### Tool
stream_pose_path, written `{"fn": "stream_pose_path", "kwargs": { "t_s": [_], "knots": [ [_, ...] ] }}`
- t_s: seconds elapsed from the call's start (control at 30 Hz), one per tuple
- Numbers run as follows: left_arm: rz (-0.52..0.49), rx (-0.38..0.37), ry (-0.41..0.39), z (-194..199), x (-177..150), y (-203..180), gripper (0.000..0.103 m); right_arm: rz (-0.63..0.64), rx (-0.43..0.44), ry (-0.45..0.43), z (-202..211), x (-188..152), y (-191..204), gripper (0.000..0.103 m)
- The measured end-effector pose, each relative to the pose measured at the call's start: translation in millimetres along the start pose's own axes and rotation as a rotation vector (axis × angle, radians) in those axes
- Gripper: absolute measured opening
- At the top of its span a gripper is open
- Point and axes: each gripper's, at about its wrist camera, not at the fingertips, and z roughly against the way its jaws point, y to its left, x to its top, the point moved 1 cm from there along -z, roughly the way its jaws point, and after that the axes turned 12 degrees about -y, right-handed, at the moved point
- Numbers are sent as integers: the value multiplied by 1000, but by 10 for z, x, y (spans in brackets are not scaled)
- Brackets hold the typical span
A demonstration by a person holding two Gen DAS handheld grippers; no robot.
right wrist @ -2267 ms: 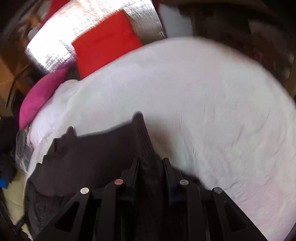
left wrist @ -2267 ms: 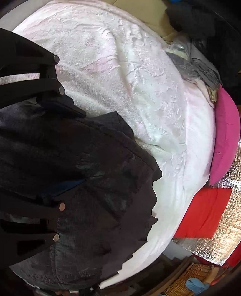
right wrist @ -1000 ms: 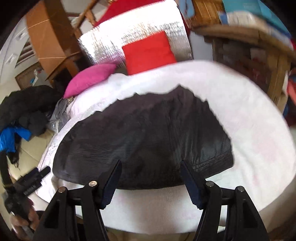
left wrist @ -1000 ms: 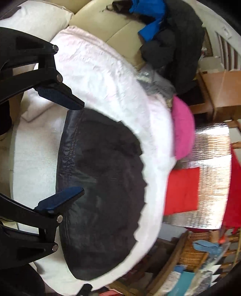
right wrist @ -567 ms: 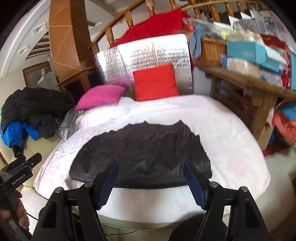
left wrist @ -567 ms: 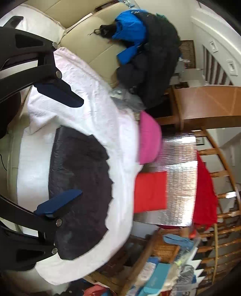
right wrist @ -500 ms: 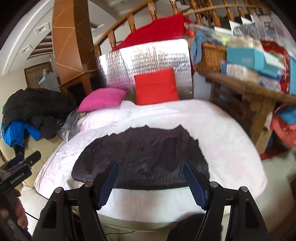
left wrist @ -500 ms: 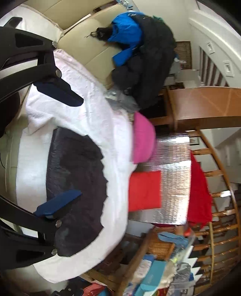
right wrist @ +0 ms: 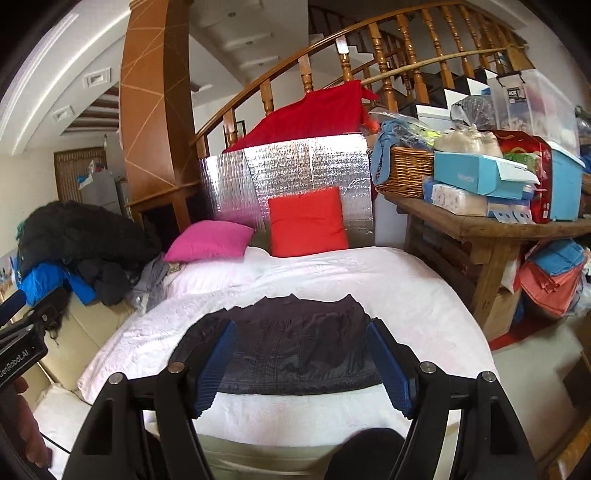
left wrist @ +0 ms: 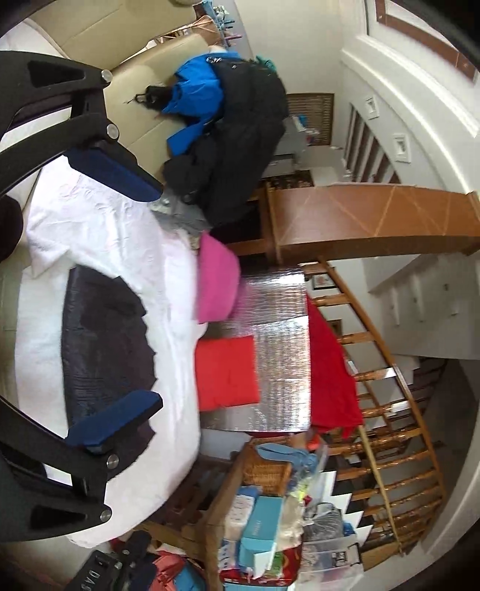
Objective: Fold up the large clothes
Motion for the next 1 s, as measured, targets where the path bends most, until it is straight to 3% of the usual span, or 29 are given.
{"fn": "stream_pose_path", "kwargs": {
  "t_s": [0.4, 0.63, 1.0],
  "knots": [
    [-8, 35, -73, 372, 212, 53, 103, 23, 6, 15, 356, 3, 153, 77],
    [1, 44, -91, 453, 239, 96, 103, 34, 6, -31, 535, 91, 245, 77],
    [0, 47, -73, 397, 181, 124, 103, 28, 3, -15, 437, 74, 272, 77]
  ]
}}
